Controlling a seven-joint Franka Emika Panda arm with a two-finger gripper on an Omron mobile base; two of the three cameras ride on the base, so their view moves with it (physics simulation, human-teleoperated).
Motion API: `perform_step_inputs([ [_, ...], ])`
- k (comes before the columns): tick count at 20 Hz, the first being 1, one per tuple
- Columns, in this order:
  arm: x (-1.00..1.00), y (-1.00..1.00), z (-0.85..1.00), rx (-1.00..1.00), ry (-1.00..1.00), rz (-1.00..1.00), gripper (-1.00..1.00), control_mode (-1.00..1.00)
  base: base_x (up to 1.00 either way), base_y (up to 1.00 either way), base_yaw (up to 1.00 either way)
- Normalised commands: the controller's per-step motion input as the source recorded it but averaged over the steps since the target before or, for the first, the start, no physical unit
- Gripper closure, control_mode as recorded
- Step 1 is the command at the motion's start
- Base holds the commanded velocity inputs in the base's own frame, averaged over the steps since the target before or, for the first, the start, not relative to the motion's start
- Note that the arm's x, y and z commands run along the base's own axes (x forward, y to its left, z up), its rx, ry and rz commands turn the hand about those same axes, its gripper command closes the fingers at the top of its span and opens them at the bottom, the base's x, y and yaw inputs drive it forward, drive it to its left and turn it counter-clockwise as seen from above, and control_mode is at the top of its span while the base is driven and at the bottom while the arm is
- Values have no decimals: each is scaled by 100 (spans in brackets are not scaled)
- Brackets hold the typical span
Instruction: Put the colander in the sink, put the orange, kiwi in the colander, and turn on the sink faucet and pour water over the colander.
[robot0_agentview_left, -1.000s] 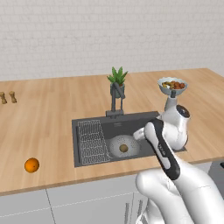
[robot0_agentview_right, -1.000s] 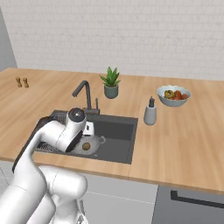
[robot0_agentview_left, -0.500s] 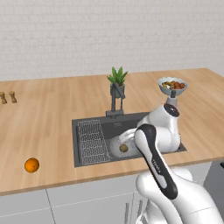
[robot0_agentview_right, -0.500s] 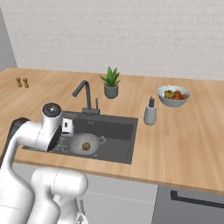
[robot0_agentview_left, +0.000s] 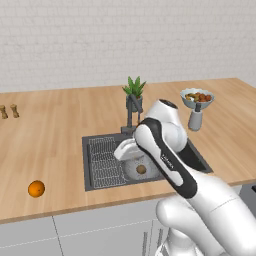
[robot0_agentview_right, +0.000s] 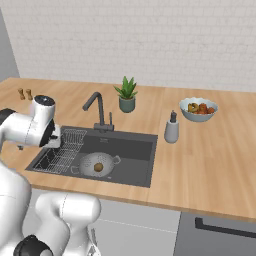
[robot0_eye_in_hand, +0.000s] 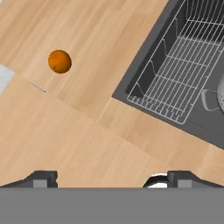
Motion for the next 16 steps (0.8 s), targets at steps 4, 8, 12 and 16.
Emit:
perform_step_inputs([
  [4, -42, 75, 20, 0, 9, 18, -100, -100, 0, 0, 0],
  [8, -46, 71, 12, -2, 0, 6, -100, -100, 0, 0, 0],
  [12, -44, 69, 4, -9, -2, 0, -100, -100, 0, 0, 0],
  [16, -43, 55, -4, -14, -11, -8, -100, -100, 0, 0, 0],
])
